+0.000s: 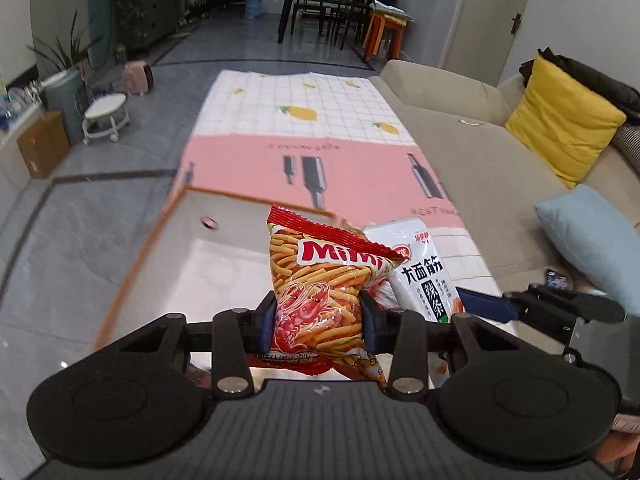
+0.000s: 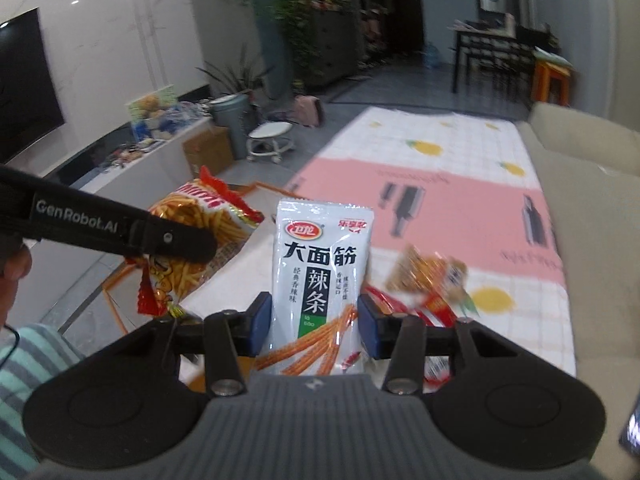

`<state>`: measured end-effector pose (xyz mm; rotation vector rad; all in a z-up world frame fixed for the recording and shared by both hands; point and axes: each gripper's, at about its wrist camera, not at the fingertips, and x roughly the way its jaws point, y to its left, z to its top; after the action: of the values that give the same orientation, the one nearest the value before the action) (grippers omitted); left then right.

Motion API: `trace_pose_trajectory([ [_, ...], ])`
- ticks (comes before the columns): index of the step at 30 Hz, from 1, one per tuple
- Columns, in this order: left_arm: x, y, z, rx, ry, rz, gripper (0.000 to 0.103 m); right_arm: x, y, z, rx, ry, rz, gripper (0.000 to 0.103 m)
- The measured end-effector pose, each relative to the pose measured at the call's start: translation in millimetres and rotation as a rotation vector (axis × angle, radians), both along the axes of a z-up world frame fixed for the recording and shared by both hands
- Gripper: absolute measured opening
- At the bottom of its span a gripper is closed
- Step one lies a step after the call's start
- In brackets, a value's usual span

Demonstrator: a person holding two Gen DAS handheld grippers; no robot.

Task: Organize snacks
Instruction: 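Carry both packets into the box and open both tools to release them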

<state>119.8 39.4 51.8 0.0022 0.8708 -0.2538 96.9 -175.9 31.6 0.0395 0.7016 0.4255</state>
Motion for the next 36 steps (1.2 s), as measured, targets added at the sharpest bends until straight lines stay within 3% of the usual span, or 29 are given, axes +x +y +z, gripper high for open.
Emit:
trace_pose_trajectory([
  [5,15.8,22.0,-2.2,0.098,0.000,0.023,0.045,27.7,33.9,11.9,-0.005,-0.008,0.063,0.044],
  [11,43.5,44.5,-33.4,0.164,0.085,0.042,0.045,63.6,76.3,6.3,-0.041,0.025,0.126,0.044],
  [22,71.8,73.0,-83.9,0.209,0.222,0.036,0.045,109.0,125.9,-43.3,-0.229,0.075,0.266,0.043],
  [31,80.8,64.4,-111.2,0.288,0.271,-0.062,0.045,126.6,141.1,-74.9,-0.376,0.055,0.400,0.044],
  [36,86.6,67.4,-125.4,0.295,0.321,-0.088,0.045,135.6,143.3,-90.3,-0.388,0.094,0.469,0.044],
])
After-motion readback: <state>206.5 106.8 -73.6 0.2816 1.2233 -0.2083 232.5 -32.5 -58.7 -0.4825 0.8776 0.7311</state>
